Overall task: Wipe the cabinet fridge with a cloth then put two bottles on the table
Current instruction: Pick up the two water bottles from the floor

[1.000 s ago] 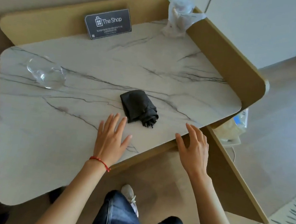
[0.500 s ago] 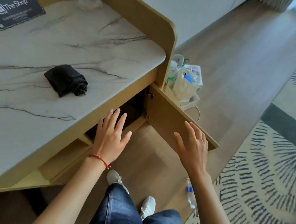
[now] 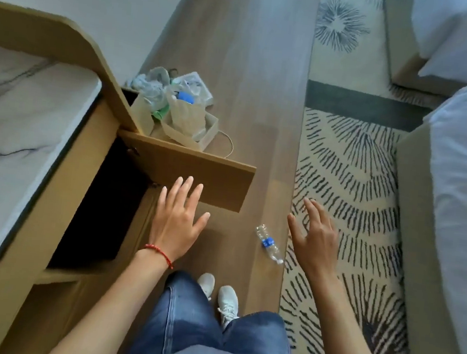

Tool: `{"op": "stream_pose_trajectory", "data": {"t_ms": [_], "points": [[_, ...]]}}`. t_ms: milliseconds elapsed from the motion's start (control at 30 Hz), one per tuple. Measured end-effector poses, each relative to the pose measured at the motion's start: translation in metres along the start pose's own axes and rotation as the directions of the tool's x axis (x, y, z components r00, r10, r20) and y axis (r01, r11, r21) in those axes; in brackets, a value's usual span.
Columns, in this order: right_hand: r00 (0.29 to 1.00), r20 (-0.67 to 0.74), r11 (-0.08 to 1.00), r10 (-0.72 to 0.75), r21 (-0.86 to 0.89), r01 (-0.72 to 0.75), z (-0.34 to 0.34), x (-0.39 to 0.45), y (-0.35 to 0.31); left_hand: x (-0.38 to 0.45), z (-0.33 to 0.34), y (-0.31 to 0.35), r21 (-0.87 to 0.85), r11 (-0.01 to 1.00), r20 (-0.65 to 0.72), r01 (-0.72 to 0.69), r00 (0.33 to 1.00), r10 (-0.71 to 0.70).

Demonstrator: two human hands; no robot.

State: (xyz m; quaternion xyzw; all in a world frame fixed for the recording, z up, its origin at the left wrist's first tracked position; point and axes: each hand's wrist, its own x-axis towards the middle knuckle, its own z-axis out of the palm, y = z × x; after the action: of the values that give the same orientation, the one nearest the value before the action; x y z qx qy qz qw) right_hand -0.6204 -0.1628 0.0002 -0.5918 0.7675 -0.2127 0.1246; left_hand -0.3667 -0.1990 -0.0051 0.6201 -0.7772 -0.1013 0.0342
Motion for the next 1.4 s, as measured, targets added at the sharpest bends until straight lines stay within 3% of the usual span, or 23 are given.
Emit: {"op": "stream_pose_trajectory", "data": {"t_ms": [433,733,833,1033,1267,1400], "points": [[0.945,-0.155,0.957,0.288,0.009,-0.29,-0.01,-0.042,0.025,0.044,0.001,0.029,0.0,0.946,0.039,-0.324,0.945,0.323],[0.895,-0.21,0.917,0.393,0.019,-0.399,-0.04,-0.047,0.071,0.078,0.006,0.097,0.002,0.887,0.052,-0.462,0.886,0.461],[0.896,-0.211,0.919,0.391,0.034,-0.393,-0.045,-0.04,0.082,0.084,0.011,0.111,0.019,0.883,0.063,-0.47,0.882,0.468],[0.924,-0.157,0.936,0.35,0.015,-0.352,-0.081,0.005,0.164,0.119,0.034,0.2,0.016,0.902,0.074,-0.432,0.9,0.43],[0.989,-0.024,0.988,0.143,-0.053,-0.144,-0.146,0.07,0.249,0.142,0.046,0.304,-0.053,0.966,0.02,-0.251,0.967,0.253],[0.995,0.02,0.994,0.102,-0.041,-0.101,-0.164,0.108,0.28,0.158,0.048,0.337,-0.044,0.981,0.021,-0.191,0.981,0.192]]}}
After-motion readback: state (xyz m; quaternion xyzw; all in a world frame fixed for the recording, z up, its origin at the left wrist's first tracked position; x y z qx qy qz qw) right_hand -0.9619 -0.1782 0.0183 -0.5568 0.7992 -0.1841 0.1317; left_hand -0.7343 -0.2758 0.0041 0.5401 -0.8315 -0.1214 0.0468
